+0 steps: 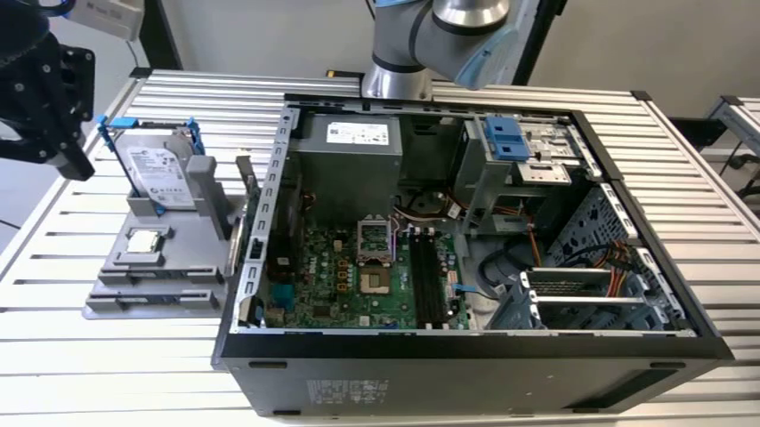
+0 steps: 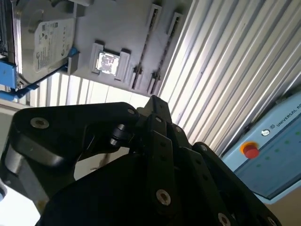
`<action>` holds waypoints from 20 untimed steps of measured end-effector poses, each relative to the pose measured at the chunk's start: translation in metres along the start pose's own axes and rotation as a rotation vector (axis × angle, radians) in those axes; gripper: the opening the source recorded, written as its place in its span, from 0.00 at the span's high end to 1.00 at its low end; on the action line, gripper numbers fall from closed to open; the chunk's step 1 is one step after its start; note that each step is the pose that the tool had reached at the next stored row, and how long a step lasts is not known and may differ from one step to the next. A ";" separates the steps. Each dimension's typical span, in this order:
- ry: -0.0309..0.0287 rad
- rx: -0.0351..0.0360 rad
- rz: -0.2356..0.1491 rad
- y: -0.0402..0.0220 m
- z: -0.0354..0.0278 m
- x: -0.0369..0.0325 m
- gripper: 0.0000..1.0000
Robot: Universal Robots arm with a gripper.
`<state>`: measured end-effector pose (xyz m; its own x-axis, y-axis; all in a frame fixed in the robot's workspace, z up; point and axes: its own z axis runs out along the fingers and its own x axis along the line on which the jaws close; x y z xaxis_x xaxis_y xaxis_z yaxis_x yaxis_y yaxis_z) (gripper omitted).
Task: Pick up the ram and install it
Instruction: 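Pick up the ram and move it above insertion slot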
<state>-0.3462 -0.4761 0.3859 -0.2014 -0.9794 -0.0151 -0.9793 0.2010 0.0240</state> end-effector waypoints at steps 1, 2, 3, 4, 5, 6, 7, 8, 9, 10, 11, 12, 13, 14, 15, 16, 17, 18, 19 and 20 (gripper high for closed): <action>-0.0018 0.0027 -0.011 -0.0001 0.0000 0.0000 1.00; -0.0032 0.0058 -0.021 -0.0001 0.0000 0.0000 1.00; -0.0044 0.0085 -0.030 -0.0001 -0.0001 0.0000 1.00; -0.0058 0.0102 -0.040 0.0000 -0.0001 0.0000 1.00; -0.0073 0.0113 -0.050 0.0000 -0.0001 0.0000 1.00; -0.0090 0.0117 -0.059 0.0000 0.0000 -0.0001 1.00; -0.0107 0.0116 -0.066 -0.0001 0.0000 -0.0001 1.00; -0.0124 0.0112 -0.073 -0.0001 0.0000 -0.0001 1.00; -0.0146 0.0105 -0.082 -0.0002 -0.0001 -0.0001 1.00; -0.0174 0.0097 -0.091 -0.0003 -0.0001 -0.0001 1.00; -0.0204 0.0091 -0.100 -0.0004 0.0000 -0.0001 1.00; -0.0225 0.0085 -0.110 -0.0004 0.0000 -0.0002 1.00; -0.0231 0.0081 -0.122 -0.0004 0.0000 -0.0002 1.00; -0.0230 0.0077 -0.136 -0.0004 0.0000 -0.0002 1.00; -0.0227 0.0072 -0.152 -0.0004 0.0000 -0.0001 1.00; -0.0224 0.0067 -0.170 -0.0004 0.0000 -0.0001 1.00; -0.0220 0.0062 -0.187 -0.0004 0.0000 -0.0001 1.00; -0.0217 0.0056 -0.204 -0.0004 0.0000 -0.0001 1.00; -0.0213 0.0052 -0.220 -0.0004 -0.0001 -0.0001 1.00; -0.0212 0.0050 -0.228 -0.0004 -0.0001 -0.0001 1.00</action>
<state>-0.3457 -0.4761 0.3859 0.0252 -0.9989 -0.0406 -0.9996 -0.0257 0.0126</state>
